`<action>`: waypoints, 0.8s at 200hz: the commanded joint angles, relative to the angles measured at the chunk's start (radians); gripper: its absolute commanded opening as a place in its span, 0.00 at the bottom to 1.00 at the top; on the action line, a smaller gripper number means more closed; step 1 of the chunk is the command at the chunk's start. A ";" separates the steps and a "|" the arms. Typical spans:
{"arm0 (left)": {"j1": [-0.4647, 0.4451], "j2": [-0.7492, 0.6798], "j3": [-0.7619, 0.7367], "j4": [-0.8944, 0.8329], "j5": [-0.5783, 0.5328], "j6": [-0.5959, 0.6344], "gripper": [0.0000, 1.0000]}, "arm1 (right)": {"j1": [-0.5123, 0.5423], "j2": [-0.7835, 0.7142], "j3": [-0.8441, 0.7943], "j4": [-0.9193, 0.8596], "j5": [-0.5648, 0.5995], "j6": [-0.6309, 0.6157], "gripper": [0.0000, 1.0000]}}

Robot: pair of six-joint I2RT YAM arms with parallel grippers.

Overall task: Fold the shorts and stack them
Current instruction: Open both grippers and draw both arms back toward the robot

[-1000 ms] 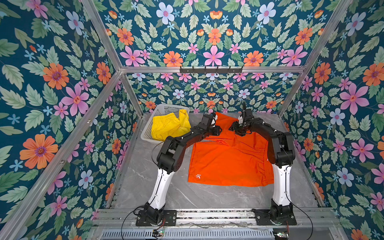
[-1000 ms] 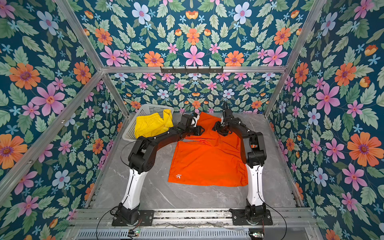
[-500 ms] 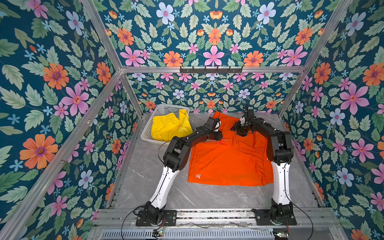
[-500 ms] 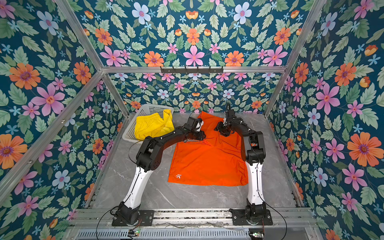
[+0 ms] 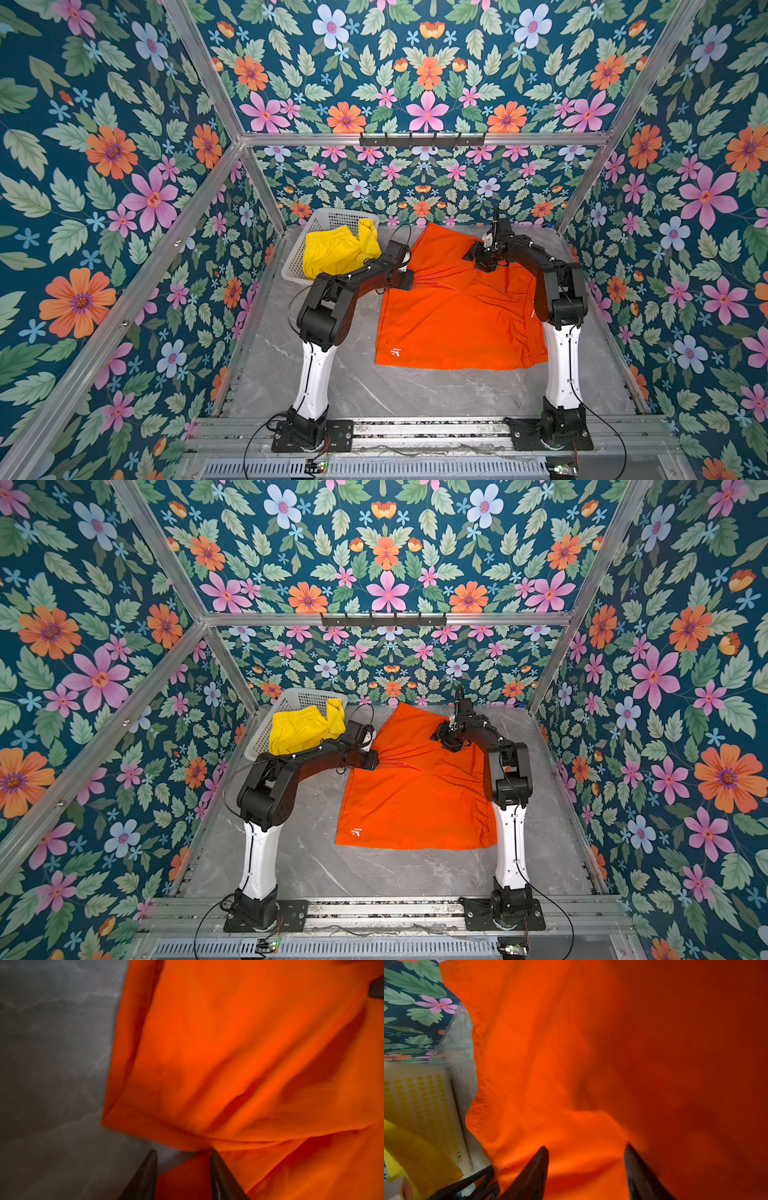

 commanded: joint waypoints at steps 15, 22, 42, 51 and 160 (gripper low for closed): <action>0.002 -0.086 -0.018 0.101 0.008 -0.074 0.48 | 0.008 -0.085 0.001 -0.014 -0.034 -0.041 0.60; 0.003 -0.090 -0.010 0.104 0.006 -0.089 0.48 | 0.010 -0.106 -0.004 -0.013 -0.035 -0.047 0.60; 0.005 -0.071 0.024 0.119 0.013 -0.120 0.49 | 0.013 -0.168 -0.042 -0.019 -0.033 -0.053 0.60; 0.005 -0.052 0.037 0.139 0.022 -0.132 0.49 | 0.015 -0.195 -0.078 -0.004 -0.042 -0.052 0.60; 0.027 0.126 0.127 0.060 -0.084 -0.151 0.48 | -0.024 -0.315 -0.429 0.052 -0.022 -0.020 0.60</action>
